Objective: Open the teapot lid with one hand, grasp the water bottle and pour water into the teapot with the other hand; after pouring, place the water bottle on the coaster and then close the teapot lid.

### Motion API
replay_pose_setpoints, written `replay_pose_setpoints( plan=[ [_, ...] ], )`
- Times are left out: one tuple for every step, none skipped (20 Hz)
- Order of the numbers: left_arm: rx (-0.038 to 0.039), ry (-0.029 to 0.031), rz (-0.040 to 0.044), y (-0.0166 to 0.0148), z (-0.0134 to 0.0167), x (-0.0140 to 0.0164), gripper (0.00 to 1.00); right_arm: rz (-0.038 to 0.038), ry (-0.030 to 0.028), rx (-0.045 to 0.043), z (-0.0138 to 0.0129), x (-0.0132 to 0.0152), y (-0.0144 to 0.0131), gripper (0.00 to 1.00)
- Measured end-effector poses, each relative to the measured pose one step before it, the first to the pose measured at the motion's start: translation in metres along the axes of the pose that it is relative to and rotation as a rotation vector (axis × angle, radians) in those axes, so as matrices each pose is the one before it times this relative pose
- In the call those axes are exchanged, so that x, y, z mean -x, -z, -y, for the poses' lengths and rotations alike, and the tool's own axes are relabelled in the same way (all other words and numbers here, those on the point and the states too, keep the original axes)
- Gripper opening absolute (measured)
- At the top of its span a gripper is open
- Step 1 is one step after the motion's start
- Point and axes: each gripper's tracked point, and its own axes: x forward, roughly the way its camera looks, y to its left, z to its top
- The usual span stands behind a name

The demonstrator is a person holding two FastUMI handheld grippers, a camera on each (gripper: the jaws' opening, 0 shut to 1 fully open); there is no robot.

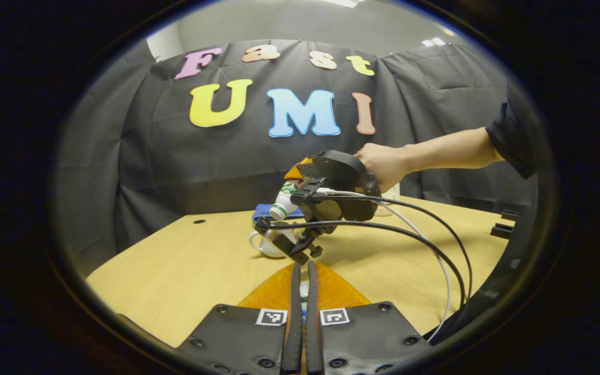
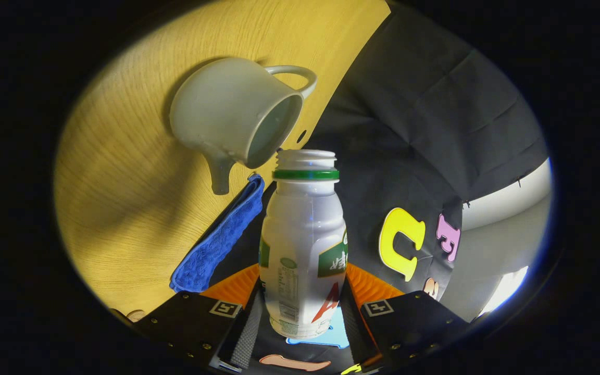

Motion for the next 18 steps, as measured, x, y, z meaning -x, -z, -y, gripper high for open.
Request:
replay_pose_setpoints(
  plan=[
    [-0.00011, -0.003, -0.00042, 0.00076, -0.00074, 0.00059, 0.13, -0.00106, -0.00403, -0.01239, -0.00162, -0.00042, -0.00005, 0.67],
    [0.00064, -0.0018, 0.00038, -0.0005, -0.0002, 0.00005, 0.13, 0.00283, -0.01982, -0.02414, -0.00388, 0.00009, -0.00025, 0.7],
    [0.00083, -0.00254, 0.00267, -0.00075, -0.00044, 0.00043, 0.13, -0.00252, -0.0145, -0.03301, -0.00422, -0.00107, 0.0008, 0.7],
    [0.00009, -0.00302, 0.00231, -0.00121, -0.0003, 0.00028, 0.13, -0.00234, -0.01449, -0.03372, -0.00283, -0.00042, 0.00123, 0.7],
    [0.00122, -0.00448, 0.00293, -0.00105, -0.00121, 0.00124, 0.13, -0.00667, -0.01428, -0.04677, -0.00379, -0.00117, 0.00175, 0.7],
    [0.00293, -0.00201, 0.00121, -0.00155, -0.00049, -0.00056, 0.13, -0.00466, -0.02071, -0.05914, -0.00358, 0.00049, 0.00127, 0.7],
    [0.0058, -0.00201, 0.00207, 0.00136, -0.0009, -0.00082, 0.13, -0.00026, -0.02479, -0.06933, -0.00665, -0.00061, 0.00107, 0.71],
    [0.00656, -0.00104, -0.00146, 0.00069, -0.00114, -0.00093, 0.09, -0.00116, -0.02274, -0.06301, -0.00534, -0.00094, 0.00062, 0.71],
    [0.00774, -0.00249, -0.00257, 0.00158, -0.00149, -0.00089, 0.09, -0.00457, -0.02031, -0.05046, -0.00488, 0.0001, 0.00047, 0.7],
    [0.00874, -0.00146, -0.00281, 0.0006, -0.00133, -0.00141, 0.13, -0.00396, -0.01389, -0.04215, -0.00344, 0.00154, 0.00059, 0.7],
    [0.00813, 0.00078, -0.00054, 0.00124, -0.00035, -0.00122, 0.13, 0.0043, -0.00573, -0.04545, -0.00082, 0.00393, -0.00129, 0.71],
    [0.00507, -0.00143, 0.00126, -0.00169, -0.0008, -0.00132, 0.13, 0.0041, -0.01143, -0.04899, -0.00304, 0.00042, -0.0015, 0.71],
    [-0.00006, -0.00565, 0.00054, -0.00208, -0.00206, -0.00086, 0.13, 0.00441, -0.01468, -0.05214, -0.00415, 0.0003, -0.00063, 0.71],
    [-0.00165, -0.00735, 0.0038, -0.00141, -0.00186, -0.00063, 0.13, 0.00563, -0.0119, -0.05411, -0.00327, 0.00035, -0.00126, 0.71],
    [0.00101, -0.00249, 0.00368, -0.00225, -0.00148, -0.00058, 0.09, 0.004, -0.00903, -0.05072, -0.00216, 0.00189, -0.00031, 0.71],
    [0.00379, -0.00276, 0.00432, -0.00042, -0.0009, -0.00248, 0.09, 0.00339, -0.00681, -0.05601, -0.00094, 0.00268, -0.00055, 0.71],
    [0.00392, -0.00009, 0.00147, -0.00092, -0.00109, -0.00195, 0.13, 0.00606, -0.00745, -0.0666, -0.00124, 0.00207, -0.00039, 0.71],
    [0.00252, -0.00179, 0.00101, -0.0014, -0.00073, -0.00091, 0.13, 0.00594, -0.00773, -0.06939, -0.00114, 0.00191, -0.00114, 0.71]
  ],
)
